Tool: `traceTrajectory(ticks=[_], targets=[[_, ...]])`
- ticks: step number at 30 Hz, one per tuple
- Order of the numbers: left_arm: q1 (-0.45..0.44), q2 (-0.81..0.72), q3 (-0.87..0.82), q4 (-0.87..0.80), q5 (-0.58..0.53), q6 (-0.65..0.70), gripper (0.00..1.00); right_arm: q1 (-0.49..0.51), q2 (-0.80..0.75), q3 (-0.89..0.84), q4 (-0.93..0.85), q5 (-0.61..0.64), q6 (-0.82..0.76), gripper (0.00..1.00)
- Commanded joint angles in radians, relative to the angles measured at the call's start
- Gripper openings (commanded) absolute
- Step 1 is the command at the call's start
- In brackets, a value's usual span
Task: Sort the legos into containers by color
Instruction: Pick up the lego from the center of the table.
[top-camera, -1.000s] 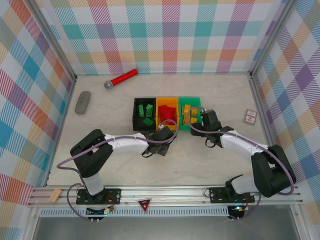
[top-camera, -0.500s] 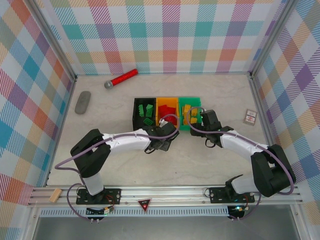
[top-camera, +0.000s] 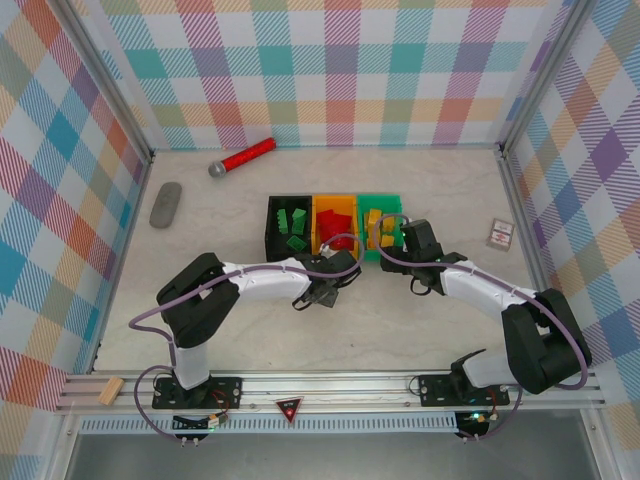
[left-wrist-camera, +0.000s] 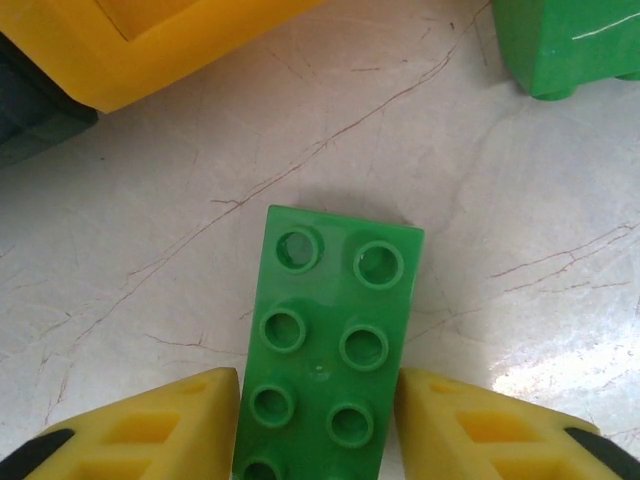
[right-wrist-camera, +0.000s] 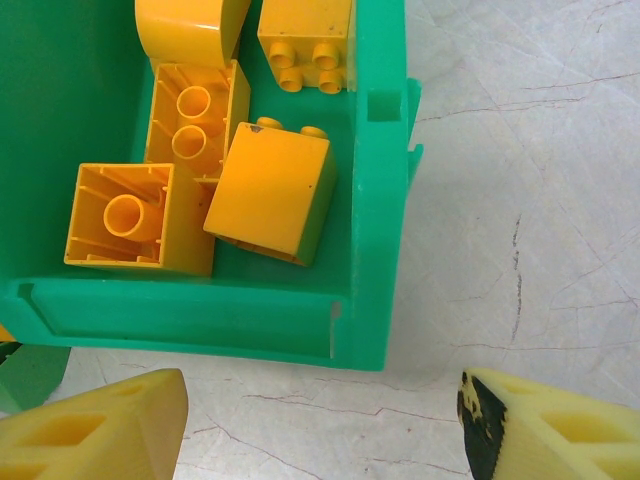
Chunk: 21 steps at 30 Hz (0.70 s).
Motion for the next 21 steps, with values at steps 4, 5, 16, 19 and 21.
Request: traceTrajectory(ticks=[4, 5, 16, 19, 21], targets=[[0.001, -0.008, 0.017, -0.016, 0.011, -0.008, 0.32, -0.003, 0.005, 0.018, 0.011, -0.010, 0.011, 0.72], [0.001, -0.013, 0.014, -0.014, 0.012, -0.009, 0.32, -0.004, 0.005, 0.018, 0.012, -0.009, 0.012, 0.72], [0.001, -0.125, -0.019, 0.013, -0.015, -0.027, 0.27, -0.004, 0.005, 0.016, 0.012, -0.010, 0.014, 0.72], [0.001, -0.171, -0.017, 0.013, -0.035, -0.033, 0.27, -0.004, -0.009, 0.010, 0.016, -0.003, 0.017, 0.72], [0.001, -0.203, -0.013, 0.010, -0.054, -0.032, 0.26, -0.004, -0.019, 0.003, 0.021, 0.000, 0.018, 0.72]])
